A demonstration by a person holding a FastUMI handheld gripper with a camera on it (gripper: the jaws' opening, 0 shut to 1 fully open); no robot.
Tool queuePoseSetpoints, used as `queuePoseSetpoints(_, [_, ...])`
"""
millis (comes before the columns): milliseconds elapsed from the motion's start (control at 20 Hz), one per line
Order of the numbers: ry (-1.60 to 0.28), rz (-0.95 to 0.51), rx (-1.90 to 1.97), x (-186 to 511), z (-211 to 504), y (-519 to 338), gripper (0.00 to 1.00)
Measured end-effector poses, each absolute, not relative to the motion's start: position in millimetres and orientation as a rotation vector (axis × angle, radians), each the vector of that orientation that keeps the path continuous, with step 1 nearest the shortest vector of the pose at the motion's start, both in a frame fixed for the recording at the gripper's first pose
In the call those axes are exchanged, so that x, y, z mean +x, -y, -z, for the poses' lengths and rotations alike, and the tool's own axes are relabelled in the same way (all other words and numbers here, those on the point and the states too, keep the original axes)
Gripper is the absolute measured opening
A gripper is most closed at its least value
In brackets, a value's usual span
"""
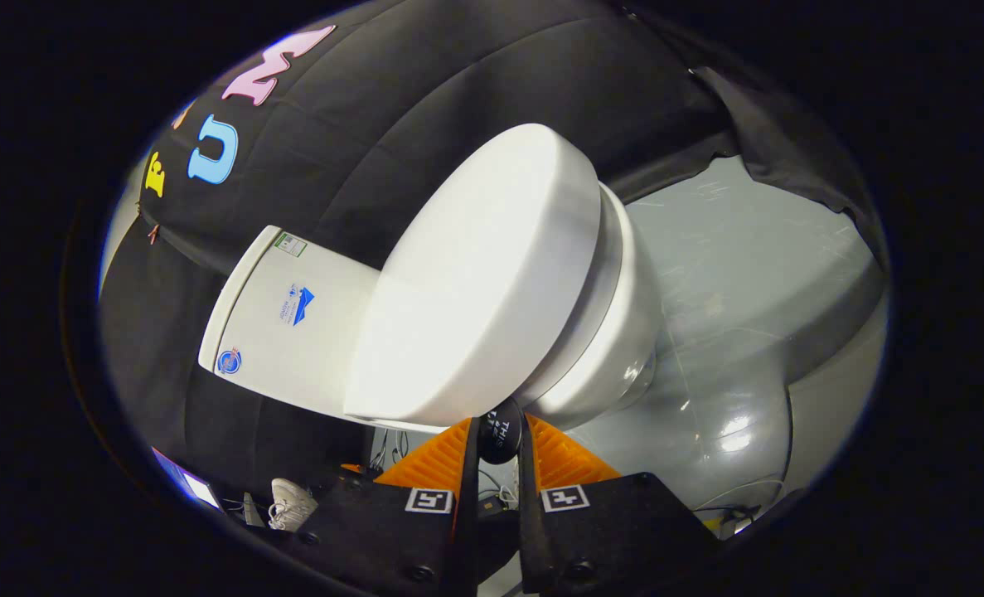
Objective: Open the toilet lid.
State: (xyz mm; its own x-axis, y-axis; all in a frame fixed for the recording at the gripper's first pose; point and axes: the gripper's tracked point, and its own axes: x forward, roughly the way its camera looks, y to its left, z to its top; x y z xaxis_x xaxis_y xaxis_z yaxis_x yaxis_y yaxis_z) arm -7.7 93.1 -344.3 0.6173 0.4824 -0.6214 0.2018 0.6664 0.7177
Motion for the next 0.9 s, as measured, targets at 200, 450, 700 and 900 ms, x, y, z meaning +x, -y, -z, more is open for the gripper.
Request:
queuePoseSetpoints(200, [-0.909, -0.140, 0.858, -6.9, 336.1, -88.4, 0.06])
queuePoseSetpoints(450, [-0.845, -0.204, 0.777, 0.5, 294.8, -90.9, 0.06])
queuePoseSetpoints(700, [-0.731, -0.308, 0.692, 15.5, 218.4, -112.5, 0.06])
queuePoseSetpoints(900, [-0.636, -0.420, 0.622, 37.9, 149.0, -151.9, 0.06])
